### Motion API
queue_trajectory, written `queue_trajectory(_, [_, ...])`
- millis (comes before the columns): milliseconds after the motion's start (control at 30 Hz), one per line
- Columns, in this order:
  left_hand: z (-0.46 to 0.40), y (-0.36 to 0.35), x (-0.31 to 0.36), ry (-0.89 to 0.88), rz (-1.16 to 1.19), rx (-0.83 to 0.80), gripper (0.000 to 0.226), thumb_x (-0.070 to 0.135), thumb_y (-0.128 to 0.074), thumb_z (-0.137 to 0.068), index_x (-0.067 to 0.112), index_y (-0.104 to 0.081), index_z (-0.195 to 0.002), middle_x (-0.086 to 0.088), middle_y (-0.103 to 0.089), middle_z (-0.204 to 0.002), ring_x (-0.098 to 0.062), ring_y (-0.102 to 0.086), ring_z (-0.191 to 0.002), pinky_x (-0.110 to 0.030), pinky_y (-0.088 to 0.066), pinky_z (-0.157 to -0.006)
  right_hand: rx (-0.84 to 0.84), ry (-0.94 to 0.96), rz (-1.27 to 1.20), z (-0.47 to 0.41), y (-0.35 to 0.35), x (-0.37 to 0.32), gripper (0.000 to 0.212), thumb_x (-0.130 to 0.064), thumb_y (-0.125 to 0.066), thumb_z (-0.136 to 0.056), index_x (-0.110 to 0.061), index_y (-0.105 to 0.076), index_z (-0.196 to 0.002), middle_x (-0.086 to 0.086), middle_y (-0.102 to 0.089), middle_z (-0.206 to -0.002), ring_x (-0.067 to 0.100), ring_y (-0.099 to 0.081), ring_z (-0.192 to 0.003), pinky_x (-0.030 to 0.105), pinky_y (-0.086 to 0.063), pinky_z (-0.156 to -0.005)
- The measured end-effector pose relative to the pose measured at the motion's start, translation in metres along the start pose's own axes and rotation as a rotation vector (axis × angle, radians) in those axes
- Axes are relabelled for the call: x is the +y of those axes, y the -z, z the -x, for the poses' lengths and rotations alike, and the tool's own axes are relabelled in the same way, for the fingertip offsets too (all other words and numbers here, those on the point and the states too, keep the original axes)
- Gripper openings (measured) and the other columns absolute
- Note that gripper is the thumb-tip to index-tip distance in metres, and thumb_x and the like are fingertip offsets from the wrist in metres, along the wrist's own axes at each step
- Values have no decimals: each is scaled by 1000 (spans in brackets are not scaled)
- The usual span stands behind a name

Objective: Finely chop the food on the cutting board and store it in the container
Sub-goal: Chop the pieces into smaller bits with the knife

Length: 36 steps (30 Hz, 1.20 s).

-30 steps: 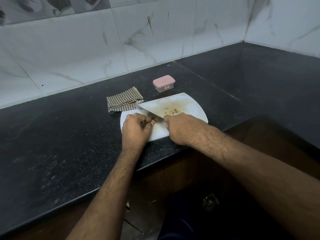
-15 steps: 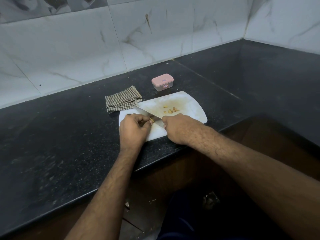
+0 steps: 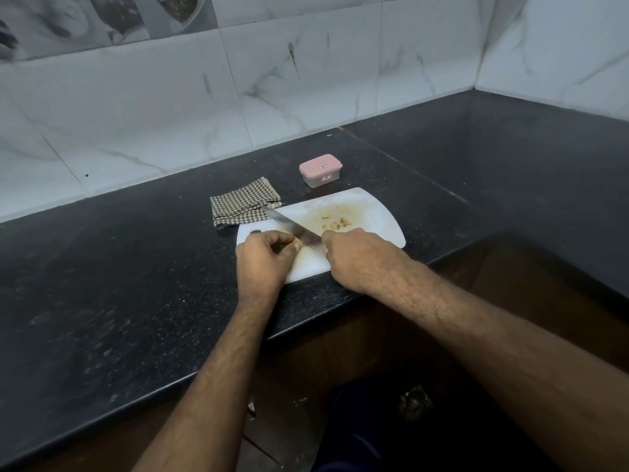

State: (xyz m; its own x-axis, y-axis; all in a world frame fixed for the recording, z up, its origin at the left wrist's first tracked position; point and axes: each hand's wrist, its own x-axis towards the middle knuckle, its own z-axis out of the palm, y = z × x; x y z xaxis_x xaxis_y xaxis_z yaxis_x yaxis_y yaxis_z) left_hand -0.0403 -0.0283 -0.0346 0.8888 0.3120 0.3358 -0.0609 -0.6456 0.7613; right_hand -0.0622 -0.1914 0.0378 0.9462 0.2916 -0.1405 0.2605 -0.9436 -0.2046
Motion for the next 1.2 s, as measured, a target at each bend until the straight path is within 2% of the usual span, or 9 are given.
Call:
queue_trajectory(333, [-3, -3, -4, -10, 18, -24, 5, 13, -82, -85, 16, -83, -89, 13, -72, -81, -9, -69, -82, -33, -58, -83, -8, 6, 17, 1, -3, -6, 33, -16, -41, -103, -22, -44, -136, -1, -40, -81, 18, -49, -82, 34, -40, -67])
queue_trajectory(400, [-3, -3, -5, -10, 23, -29, 4, 12, -82, -85, 16, -83, -87, 18, -69, -78, -10, -69, -82, -33, -59, -82, -20, 9, 25, 0, -2, -7, 35, -15, -43, -102, -22, -44, -136, -1, -40, -81, 20, -50, -85, 35, -41, -69])
queue_trajectory(533, [-4, -4, -8, -37, 15, -29, 5, 11, -82, -84, 15, -83, -87, 13, -70, -80, -12, -69, -83, -33, -58, -80, -50, 8, 57, -8, 2, -12, 39, -13, -44, -101, -22, -44, -139, 0, -38, -82, 21, -48, -89, 36, -42, -74])
queue_trajectory(667, [-5, -5, -9, -45, 20, -22, 6, 10, -82, -85, 14, -83, -89, 13, -70, -81, -10, -68, -85, -26, -55, -81, -80, -1, 58, -14, 0, -14, 40, -16, -44, -102, -24, -43, -141, 0, -38, -81, 21, -50, -90, 37, -46, -77])
queue_trajectory(800, [-6, -5, -10, -46, 1, -11, 7, 11, -81, -86, 15, -83, -91, 10, -71, -86, -4, -66, -82, -6, -45, -73, -35, 10, 92, -12, -8, -15, 36, -10, -45, -99, -20, -43, -134, 1, -40, -81, 21, -50, -85, 37, -45, -72])
queue_trajectory(867, [-7, -6, -11, -27, 7, -7, 7, 11, -81, -86, 15, -82, -91, 12, -70, -86, -1, -65, -82, -4, -44, -73, -18, 10, 95, -12, -11, -17, 36, -9, -44, -99, -19, -43, -133, 2, -40, -81, 23, -51, -85, 38, -46, -72])
queue_trajectory(1033, [-4, -5, -6, 8, 34, -11, 5, 12, -82, -86, 15, -82, -90, 21, -66, -80, -3, -67, -81, -14, -51, -77, -29, -25, 36, -12, -8, -13, 39, -14, -44, -99, -23, -44, -137, 0, -43, -82, 21, -51, -86, 36, -45, -72])
queue_trajectory(1133, [-5, -3, -7, 44, 66, -1, 7, 14, -83, -85, 16, -83, -92, 13, -72, -86, -4, -68, -83, -24, -57, -85, -96, -94, -40, -8, -2, -13, 42, -17, -45, -100, -20, -45, -142, 4, -52, -101, 20, -52, -88, 33, -46, -74])
queue_trajectory(1200, [-6, -2, -8, 57, 81, 6, 11, 15, -84, -84, 17, -83, -95, 9, -76, -92, -5, -69, -85, -26, -57, -88, -128, -116, -72, -4, 1, -13, 42, -18, -46, -102, -17, -43, -144, 5, -52, -105, 18, -52, -76, 29, -46, -63])
